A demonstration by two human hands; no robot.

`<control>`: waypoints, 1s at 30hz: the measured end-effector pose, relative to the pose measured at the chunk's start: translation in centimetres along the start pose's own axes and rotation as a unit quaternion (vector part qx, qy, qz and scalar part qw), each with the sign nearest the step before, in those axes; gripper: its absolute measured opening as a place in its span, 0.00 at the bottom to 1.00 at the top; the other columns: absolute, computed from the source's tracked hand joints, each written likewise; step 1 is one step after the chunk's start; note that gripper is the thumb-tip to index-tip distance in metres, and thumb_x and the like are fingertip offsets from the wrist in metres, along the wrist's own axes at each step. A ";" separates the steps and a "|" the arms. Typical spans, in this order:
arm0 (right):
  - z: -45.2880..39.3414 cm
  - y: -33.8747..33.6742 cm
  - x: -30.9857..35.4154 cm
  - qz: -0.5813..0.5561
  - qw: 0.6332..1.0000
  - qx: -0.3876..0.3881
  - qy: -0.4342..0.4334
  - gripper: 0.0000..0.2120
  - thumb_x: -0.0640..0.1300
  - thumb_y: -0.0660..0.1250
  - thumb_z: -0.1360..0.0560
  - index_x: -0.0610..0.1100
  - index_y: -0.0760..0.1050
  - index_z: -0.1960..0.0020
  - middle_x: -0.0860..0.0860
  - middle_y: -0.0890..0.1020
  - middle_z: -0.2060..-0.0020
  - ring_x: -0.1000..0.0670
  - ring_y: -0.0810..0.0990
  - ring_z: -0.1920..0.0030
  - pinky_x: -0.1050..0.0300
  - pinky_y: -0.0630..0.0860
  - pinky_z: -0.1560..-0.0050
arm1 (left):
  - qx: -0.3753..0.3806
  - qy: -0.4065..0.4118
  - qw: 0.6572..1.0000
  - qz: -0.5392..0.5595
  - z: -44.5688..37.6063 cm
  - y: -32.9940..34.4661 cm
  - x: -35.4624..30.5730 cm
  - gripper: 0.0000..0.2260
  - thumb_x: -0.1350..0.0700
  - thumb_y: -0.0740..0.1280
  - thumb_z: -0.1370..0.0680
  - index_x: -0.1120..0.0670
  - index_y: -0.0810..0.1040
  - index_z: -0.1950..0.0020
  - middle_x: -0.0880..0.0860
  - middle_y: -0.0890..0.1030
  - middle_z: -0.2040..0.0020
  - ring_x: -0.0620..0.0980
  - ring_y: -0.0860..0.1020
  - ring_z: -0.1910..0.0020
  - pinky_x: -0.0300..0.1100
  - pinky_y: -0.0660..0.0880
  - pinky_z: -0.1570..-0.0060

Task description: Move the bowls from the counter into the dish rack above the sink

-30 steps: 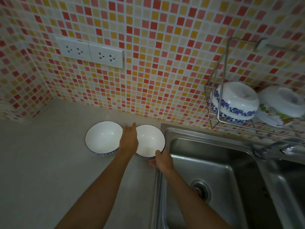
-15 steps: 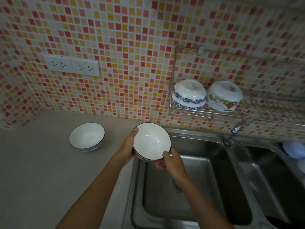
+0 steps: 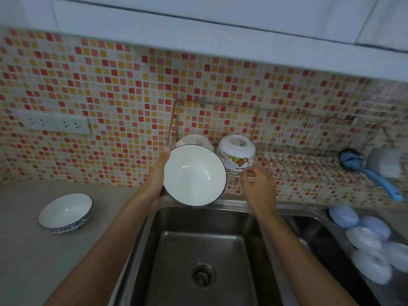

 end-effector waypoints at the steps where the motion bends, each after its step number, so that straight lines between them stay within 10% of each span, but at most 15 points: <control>1: -0.8 0.0 -0.8 0.032 0.999 0.003 -0.016 0.14 0.49 0.62 0.22 0.43 0.79 0.43 0.46 0.82 0.46 0.45 0.78 0.44 0.51 0.74 0.43 | -0.009 0.006 1.000 -0.014 -0.5 0.8 -0.8 0.21 0.37 0.49 0.21 0.44 0.73 0.38 0.52 0.81 0.45 0.55 0.81 0.49 0.48 0.81 0.56; 7: -3.0 1.7 -5.5 0.183 0.977 0.098 -0.041 0.34 0.61 0.41 0.19 0.39 0.55 0.23 0.42 0.58 0.23 0.45 0.52 0.22 0.51 0.43 0.24 | -0.024 0.053 0.995 -0.076 -4.2 6.2 -4.8 0.20 0.36 0.49 0.21 0.43 0.73 0.38 0.53 0.77 0.41 0.56 0.77 0.45 0.55 0.77 0.45; 14: -3.3 2.6 -6.8 0.208 0.973 0.082 -0.061 0.34 0.62 0.40 0.19 0.40 0.54 0.23 0.44 0.58 0.23 0.47 0.52 0.22 0.52 0.39 0.25 | -0.072 0.163 0.972 -0.152 -9.1 11.9 -7.9 0.22 0.39 0.54 0.21 0.49 0.66 0.32 0.50 0.72 0.42 0.52 0.72 0.47 0.43 0.70 0.57; 18: -3.3 2.6 -6.7 0.198 0.977 0.060 -0.059 0.34 0.62 0.42 0.19 0.40 0.57 0.23 0.43 0.60 0.24 0.46 0.54 0.23 0.52 0.41 0.25 | -0.075 0.250 0.944 -0.203 -11.4 14.4 -8.6 0.24 0.37 0.58 0.23 0.48 0.64 0.31 0.53 0.71 0.35 0.54 0.72 0.39 0.51 0.73 0.45; 24: -3.2 2.7 -6.9 0.214 0.973 0.044 -0.070 0.34 0.61 0.43 0.19 0.37 0.60 0.25 0.42 0.64 0.26 0.46 0.57 0.23 0.53 0.40 0.24 | -0.070 0.447 0.774 -0.443 -11.7 17.7 -8.0 0.26 0.41 0.62 0.23 0.49 0.62 0.28 0.58 0.69 0.34 0.54 0.67 0.36 0.45 0.65 0.38; 30: -3.1 2.7 -6.7 0.218 0.973 0.031 -0.072 0.35 0.61 0.42 0.19 0.37 0.63 0.26 0.42 0.67 0.27 0.45 0.61 0.25 0.52 0.44 0.23 | -0.031 0.463 0.625 -0.627 -12.8 19.0 -4.8 0.28 0.35 0.58 0.25 0.46 0.65 0.28 0.59 0.71 0.33 0.58 0.67 0.35 0.55 0.60 0.34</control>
Point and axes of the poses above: each hand's wrist, its own z-axis away from the middle knuckle, its own y-axis out of the palm, x = y × z, the point moved 5 cm from there along -z, towards the middle knuckle
